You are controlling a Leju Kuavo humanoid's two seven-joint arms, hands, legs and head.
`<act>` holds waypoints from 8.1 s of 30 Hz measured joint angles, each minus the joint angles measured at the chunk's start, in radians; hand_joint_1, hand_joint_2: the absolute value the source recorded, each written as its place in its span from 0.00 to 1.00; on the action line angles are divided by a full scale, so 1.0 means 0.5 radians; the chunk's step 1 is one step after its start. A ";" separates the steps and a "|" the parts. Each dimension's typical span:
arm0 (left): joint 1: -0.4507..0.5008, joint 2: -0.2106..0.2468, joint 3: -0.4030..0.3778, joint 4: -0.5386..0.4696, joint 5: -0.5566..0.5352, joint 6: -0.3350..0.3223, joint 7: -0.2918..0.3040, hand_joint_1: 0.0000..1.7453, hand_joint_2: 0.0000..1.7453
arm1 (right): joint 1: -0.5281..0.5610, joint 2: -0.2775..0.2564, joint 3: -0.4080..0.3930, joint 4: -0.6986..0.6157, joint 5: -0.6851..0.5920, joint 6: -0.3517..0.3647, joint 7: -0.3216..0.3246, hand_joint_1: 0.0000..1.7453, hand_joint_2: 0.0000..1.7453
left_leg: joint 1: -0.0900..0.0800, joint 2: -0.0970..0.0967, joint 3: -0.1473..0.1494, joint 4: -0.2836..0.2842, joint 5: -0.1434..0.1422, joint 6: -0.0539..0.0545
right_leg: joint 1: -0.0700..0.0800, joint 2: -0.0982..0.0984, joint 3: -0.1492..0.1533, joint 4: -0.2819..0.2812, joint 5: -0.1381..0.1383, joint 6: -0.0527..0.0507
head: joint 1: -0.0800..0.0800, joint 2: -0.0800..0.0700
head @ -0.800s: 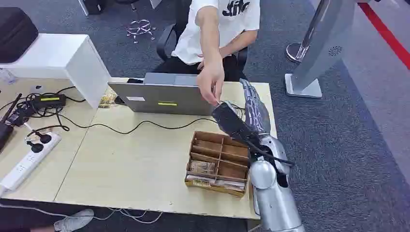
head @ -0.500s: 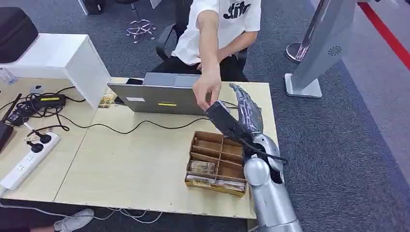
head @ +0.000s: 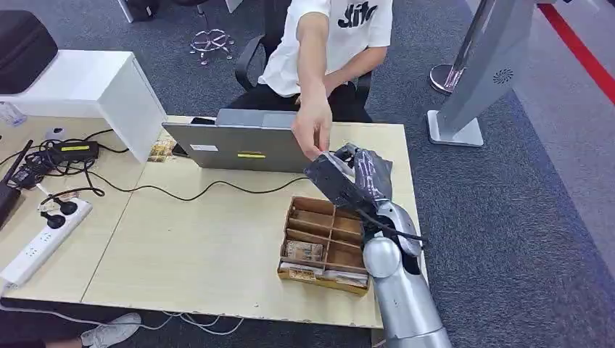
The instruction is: Pass the card to the sensor for recognition and then transmit it.
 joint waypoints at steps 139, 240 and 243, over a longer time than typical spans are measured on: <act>-0.064 0.006 0.475 -0.001 -0.263 0.051 -0.040 0.00 1.00 | -0.230 0.003 0.224 -0.020 -0.123 0.227 0.214 1.00 1.00 | 0.002 0.006 0.003 -0.001 0.003 -0.006 | 0.000 0.007 -0.002 0.005 0.002 -0.006 | 0.000 0.000; -0.038 -0.003 0.581 -0.001 -0.095 0.138 -0.061 0.00 1.00 | 0.998 -1.178 0.980 -0.848 0.256 -0.200 -0.077 0.00 1.00 | 0.001 0.003 0.001 0.000 -0.005 -0.003 | 0.000 0.002 -0.001 0.001 -0.004 -0.001 | 0.000 0.000; -0.038 -0.003 0.581 -0.001 -0.095 0.138 -0.063 0.00 1.00 | 0.982 -1.157 0.993 -0.813 0.313 -0.201 -0.029 0.00 1.00 | 0.001 0.003 0.001 0.000 -0.005 -0.003 | 0.000 0.002 -0.001 0.000 -0.004 -0.001 | 0.000 0.000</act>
